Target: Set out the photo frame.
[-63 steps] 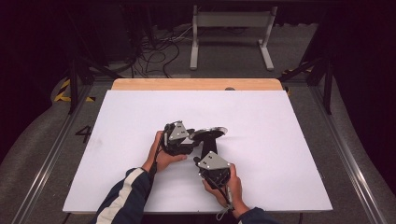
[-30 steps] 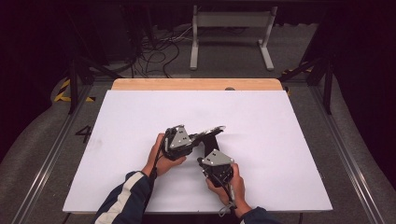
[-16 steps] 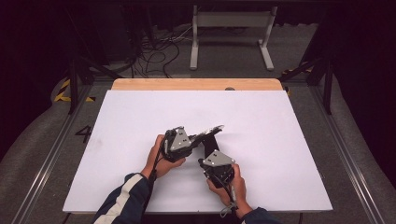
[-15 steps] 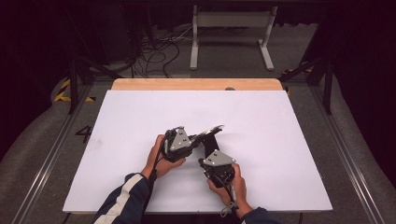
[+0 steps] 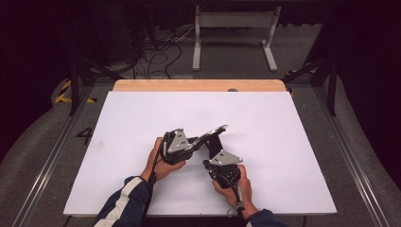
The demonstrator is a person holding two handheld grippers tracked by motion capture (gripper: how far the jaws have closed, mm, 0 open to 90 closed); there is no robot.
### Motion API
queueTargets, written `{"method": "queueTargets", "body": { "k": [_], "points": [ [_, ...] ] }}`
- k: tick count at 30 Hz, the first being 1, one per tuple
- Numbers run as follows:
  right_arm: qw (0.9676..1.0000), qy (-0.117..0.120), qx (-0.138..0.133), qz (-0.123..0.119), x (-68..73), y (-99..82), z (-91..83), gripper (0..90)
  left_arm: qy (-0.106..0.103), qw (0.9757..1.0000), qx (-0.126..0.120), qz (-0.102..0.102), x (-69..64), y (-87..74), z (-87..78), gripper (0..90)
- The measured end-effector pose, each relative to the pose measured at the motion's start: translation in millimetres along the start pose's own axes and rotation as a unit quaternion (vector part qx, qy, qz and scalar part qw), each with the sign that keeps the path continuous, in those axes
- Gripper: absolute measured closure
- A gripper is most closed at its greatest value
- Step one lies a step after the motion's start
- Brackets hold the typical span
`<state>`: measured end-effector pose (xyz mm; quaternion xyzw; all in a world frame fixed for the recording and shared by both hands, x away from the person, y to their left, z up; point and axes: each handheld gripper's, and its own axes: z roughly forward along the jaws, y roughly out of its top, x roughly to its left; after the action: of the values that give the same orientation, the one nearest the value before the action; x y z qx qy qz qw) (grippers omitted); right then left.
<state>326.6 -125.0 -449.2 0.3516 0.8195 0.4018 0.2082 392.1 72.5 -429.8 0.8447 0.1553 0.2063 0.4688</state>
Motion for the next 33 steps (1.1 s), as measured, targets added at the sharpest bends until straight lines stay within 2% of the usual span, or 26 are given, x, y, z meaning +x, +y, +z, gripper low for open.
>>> {"method": "queueTargets", "body": {
  "k": [5, 10, 16, 22, 27, 33],
  "points": [
    [1.0, 0.0, 0.0, 0.002, -3.2, 0.0, -2.4, 90.0, -0.001, 1.0, -0.002, -0.001, -0.7, 1.4, -4.0, 75.0],
    [1.0, -0.003, -0.002, 0.009, -7.4, -0.2, -4.7, 90.0, 0.001, 0.9999, 0.009, 0.006, -2.1, 2.9, -5.8, 75.2],
    [0.9998, -0.002, -0.007, 0.018, -15.0, 0.1, -9.6, 90.0, 0.003, 0.9999, 0.016, -0.003, -4.9, 3.1, -10.1, 75.0],
    [0.9998, -0.003, -0.009, 0.018, -16.9, 0.3, -10.4, 90.0, 0.001, 0.9999, 0.007, -0.008, -3.8, 2.7, -13.8, 73.3],
    [0.9999, -0.003, -0.008, 0.013, -16.3, 0.6, -9.7, 90.0, 0.008, 0.9992, 0.036, 0.018, -3.5, -2.2, -15.9, 72.8],
    [1.0, 0.004, -0.002, 0.003, -9.2, 0.6, -5.3, 90.0, -0.001, 0.9992, 0.04, 0.006, 0.3, -12.9, -10.8, 73.7]
  ]
}}
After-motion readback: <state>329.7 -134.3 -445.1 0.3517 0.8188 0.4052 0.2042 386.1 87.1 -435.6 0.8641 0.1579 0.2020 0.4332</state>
